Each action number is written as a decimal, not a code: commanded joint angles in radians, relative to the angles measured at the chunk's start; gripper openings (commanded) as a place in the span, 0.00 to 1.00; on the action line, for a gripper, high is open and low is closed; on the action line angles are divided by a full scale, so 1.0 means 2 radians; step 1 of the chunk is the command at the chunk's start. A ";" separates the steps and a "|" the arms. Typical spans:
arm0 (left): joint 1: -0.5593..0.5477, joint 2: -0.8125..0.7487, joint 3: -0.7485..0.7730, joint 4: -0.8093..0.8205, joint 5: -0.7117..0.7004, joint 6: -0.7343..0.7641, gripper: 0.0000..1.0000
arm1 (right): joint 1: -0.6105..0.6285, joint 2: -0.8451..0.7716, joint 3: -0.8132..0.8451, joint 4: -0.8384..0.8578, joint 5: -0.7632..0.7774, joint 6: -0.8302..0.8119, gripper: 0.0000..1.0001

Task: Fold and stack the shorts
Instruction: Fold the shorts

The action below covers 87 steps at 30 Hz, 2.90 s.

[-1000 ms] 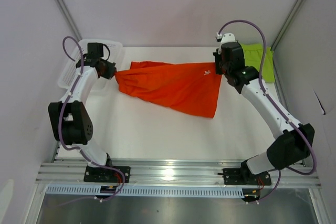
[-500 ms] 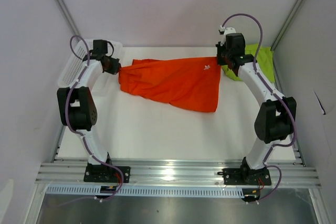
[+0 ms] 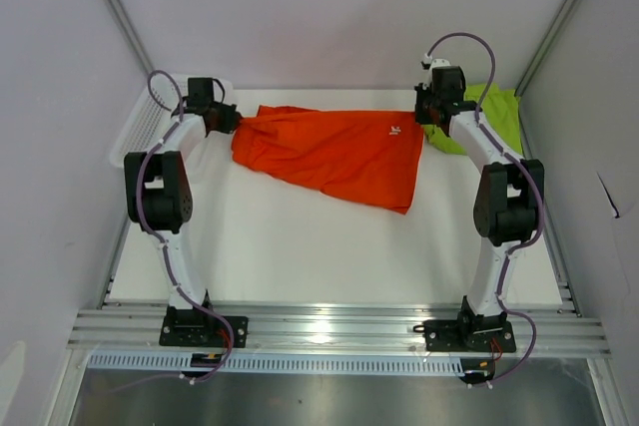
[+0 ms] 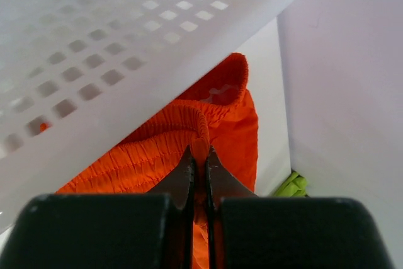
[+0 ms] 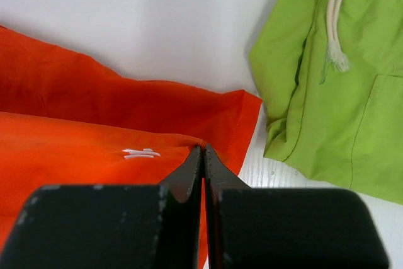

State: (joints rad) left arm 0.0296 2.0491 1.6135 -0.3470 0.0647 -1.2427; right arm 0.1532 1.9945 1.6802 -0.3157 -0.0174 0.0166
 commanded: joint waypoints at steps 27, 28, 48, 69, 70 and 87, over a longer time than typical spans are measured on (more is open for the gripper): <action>-0.048 0.125 0.183 0.177 0.025 -0.020 0.99 | -0.049 0.107 0.036 0.054 0.087 0.084 0.54; -0.048 0.118 0.180 0.175 0.024 -0.005 0.99 | -0.048 0.105 0.037 0.052 0.088 0.092 0.69; -0.046 -0.233 -0.136 0.123 -0.041 0.174 0.99 | 0.101 0.064 0.054 0.052 -0.116 0.041 0.84; -0.046 -0.467 -0.384 0.093 -0.102 0.140 0.99 | 0.239 0.179 0.116 -0.104 0.055 0.008 0.81; -0.046 -0.470 -0.391 0.093 -0.098 0.142 0.99 | 0.254 0.175 0.100 -0.114 0.063 0.006 0.80; -0.047 -0.577 -0.490 0.083 -0.105 0.162 0.99 | 0.348 -0.242 -0.365 -0.101 0.048 0.040 0.86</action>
State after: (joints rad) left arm -0.0643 0.9157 0.6559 -0.2024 -0.1284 -0.9421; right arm 0.8623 1.6585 0.9714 -0.4637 0.0738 0.0788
